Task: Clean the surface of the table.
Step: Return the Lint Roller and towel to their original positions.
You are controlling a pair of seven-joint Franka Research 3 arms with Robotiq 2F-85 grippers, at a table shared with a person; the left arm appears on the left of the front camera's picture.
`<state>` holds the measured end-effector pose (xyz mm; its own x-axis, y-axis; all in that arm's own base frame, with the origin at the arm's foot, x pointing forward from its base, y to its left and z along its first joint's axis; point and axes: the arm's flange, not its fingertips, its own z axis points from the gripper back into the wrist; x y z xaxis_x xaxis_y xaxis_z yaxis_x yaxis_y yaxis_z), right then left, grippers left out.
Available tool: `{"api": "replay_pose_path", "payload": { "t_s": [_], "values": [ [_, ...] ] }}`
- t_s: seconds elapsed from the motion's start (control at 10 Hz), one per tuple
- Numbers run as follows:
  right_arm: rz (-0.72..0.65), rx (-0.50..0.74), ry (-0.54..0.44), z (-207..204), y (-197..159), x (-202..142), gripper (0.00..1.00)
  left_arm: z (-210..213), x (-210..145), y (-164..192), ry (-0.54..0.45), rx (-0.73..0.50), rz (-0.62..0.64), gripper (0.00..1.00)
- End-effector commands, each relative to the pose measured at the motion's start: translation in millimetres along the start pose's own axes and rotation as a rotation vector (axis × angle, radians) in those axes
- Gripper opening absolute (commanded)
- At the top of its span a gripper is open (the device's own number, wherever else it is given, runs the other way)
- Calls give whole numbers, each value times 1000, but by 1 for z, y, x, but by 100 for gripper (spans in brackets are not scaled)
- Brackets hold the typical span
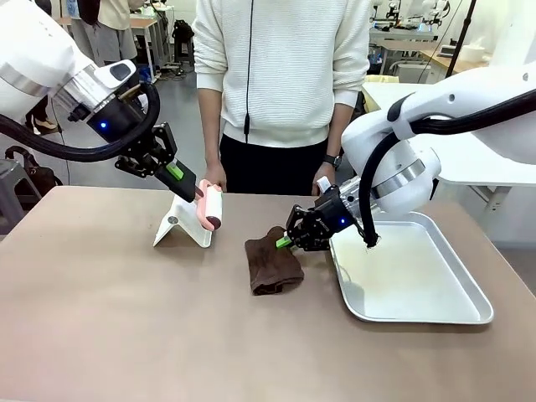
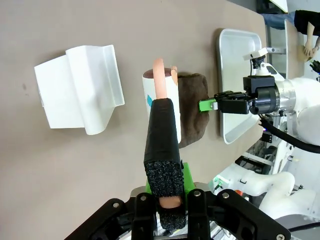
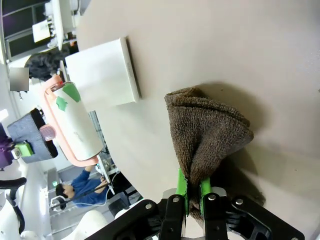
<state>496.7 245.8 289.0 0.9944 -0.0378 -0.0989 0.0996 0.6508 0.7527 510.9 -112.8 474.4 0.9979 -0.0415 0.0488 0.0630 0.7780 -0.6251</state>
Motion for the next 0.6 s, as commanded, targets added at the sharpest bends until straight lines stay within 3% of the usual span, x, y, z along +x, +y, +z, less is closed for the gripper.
{"api": "replay_pose_path", "payload": {
  "t_s": [0.0,0.5],
  "values": [
    [-3,6,-3,0,1,0,11,1,8,4,11,2,26,22],
    [4,-42,-25,-1,7,3,11,-11,34,13,33,42,39,22]
  ]
}}
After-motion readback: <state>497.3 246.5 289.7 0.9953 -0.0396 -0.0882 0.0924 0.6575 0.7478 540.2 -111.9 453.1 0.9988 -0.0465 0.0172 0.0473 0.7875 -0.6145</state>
